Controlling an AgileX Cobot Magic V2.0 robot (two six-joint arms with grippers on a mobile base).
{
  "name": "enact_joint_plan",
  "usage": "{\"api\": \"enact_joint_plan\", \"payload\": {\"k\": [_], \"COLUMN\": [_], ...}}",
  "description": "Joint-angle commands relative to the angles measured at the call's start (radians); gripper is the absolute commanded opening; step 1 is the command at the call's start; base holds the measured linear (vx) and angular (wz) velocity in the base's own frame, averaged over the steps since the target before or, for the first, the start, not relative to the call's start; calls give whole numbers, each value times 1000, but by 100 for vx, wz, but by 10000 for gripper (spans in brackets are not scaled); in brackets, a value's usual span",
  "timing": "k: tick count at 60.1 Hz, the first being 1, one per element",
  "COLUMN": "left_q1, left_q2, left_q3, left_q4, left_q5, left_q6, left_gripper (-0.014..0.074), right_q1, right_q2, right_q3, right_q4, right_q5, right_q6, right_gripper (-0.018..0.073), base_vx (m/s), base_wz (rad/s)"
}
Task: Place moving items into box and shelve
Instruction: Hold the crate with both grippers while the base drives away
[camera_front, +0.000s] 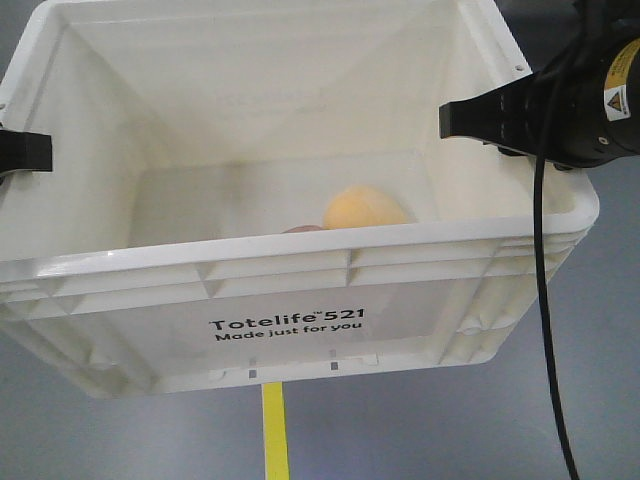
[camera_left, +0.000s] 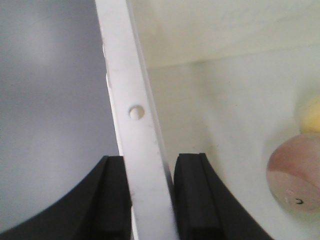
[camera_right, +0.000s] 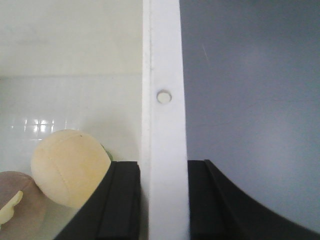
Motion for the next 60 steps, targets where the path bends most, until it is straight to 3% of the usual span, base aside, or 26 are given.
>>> {"api": "enact_joint_plan", "payload": {"k": [1, 31, 60], "left_q1": [-8, -8, -8], "left_q2": [-32, -35, -35], "left_q3": [-41, -41, -41], "left_q4": [-6, -6, -6], "left_q5": [-130, -130, -128], "left_q6": [28, 28, 28], "left_gripper": [104, 104, 104], "right_q1": [-3, -3, -3], "right_q2": [-37, -37, -37], "right_q3": [-41, -41, -41], "right_q4": [-121, -121, -120], "right_q5": [-110, -110, -110], "right_q6": [-3, -3, -3], "right_gripper": [71, 71, 71], "base_vx": [-6, 1, 18], "base_wz": [22, 7, 9]}}
